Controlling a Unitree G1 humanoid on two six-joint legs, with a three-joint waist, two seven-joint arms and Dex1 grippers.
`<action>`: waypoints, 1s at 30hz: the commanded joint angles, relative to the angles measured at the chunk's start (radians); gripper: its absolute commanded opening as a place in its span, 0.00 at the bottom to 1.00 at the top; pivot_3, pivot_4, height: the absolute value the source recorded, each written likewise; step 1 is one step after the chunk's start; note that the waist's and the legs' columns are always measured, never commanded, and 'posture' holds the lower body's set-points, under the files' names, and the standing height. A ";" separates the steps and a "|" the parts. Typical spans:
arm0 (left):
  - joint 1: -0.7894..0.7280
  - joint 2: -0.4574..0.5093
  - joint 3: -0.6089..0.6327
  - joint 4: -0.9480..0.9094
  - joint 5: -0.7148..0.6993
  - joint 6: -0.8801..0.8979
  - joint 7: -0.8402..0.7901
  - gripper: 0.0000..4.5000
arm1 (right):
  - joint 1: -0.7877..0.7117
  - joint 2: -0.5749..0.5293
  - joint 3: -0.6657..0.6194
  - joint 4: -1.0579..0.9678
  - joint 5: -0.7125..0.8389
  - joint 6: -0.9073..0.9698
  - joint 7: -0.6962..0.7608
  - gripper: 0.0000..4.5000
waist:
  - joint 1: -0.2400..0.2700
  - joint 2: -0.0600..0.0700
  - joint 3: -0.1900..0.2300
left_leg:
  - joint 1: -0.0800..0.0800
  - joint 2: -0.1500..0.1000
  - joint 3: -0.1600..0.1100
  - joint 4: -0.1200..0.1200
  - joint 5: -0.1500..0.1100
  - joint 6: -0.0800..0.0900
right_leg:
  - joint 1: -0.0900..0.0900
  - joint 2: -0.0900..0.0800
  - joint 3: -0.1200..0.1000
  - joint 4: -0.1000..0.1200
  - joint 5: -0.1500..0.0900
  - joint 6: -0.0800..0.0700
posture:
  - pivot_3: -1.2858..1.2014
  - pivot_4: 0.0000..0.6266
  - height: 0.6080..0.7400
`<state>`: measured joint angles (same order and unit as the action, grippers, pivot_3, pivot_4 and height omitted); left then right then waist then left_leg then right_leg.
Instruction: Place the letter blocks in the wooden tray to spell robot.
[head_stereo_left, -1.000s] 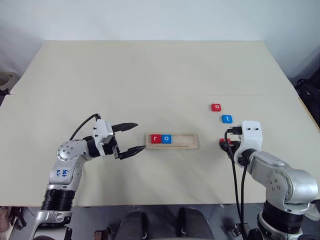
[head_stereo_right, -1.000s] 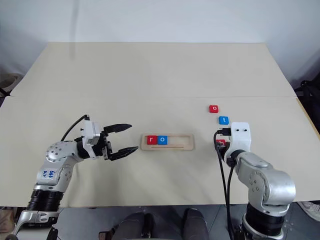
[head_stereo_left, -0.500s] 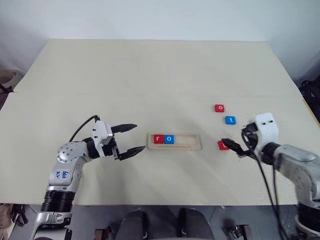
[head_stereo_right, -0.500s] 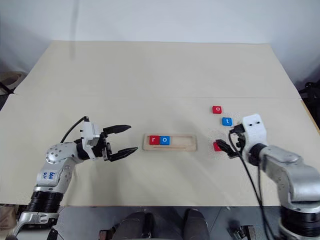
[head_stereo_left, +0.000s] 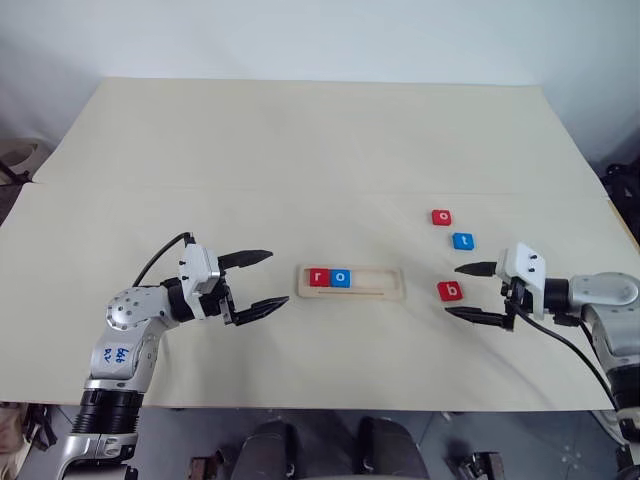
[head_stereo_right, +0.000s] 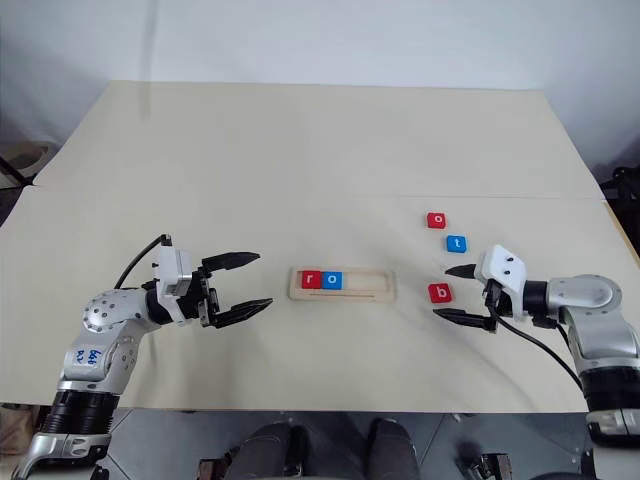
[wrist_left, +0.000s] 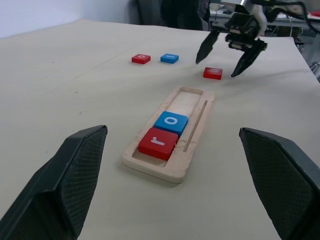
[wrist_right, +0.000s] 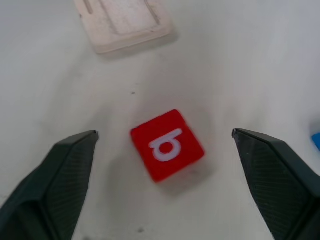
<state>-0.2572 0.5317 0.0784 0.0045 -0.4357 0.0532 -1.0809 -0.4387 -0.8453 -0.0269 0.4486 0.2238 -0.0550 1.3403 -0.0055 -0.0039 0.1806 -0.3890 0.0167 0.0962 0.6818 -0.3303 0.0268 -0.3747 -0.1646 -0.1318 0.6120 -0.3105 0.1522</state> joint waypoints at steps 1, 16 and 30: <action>-0.003 0.015 0.001 -0.050 -0.023 -0.022 -0.035 1.00 | -0.075 0.005 0.023 0.112 -0.024 -0.097 0.062 0.99 | 0.002 0.000 0.000 | 0.000 0.000 0.000 0.000 0.000 0.000 | 0.000 0.000 0.000 0.000 0.000 0.000 | 0.52 0.24 1.00; 0.000 0.061 -0.036 -0.105 -0.036 -0.037 -0.175 1.00 | -0.242 0.018 0.113 0.354 -0.103 -0.215 0.198 0.33 | 0.002 0.000 0.000 | 0.000 0.000 -0.001 0.001 0.000 0.000 | 0.001 0.000 -0.001 0.000 0.000 0.000 | 0.52 0.24 1.00; 0.013 0.040 -0.021 -0.071 -0.012 -0.051 -0.079 1.00 | -0.310 0.162 0.201 -0.085 -0.045 0.262 0.120 0.33 | 0.000 0.001 0.000 | 0.000 0.003 -0.001 0.001 0.000 -0.001 | 0.000 0.000 -0.001 0.002 0.000 0.000 | 0.52 0.24 1.00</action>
<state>-0.2491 0.5706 0.0399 -0.0630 -0.4474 0.0188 -1.1739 -0.7332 -0.6913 0.1645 0.4080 0.1776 0.1650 1.4823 -0.0056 -0.0030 0.1808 -0.3892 0.0200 0.0951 0.6827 -0.3299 0.0260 -0.3751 -0.1644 -0.1324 0.6140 -0.3105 0.1520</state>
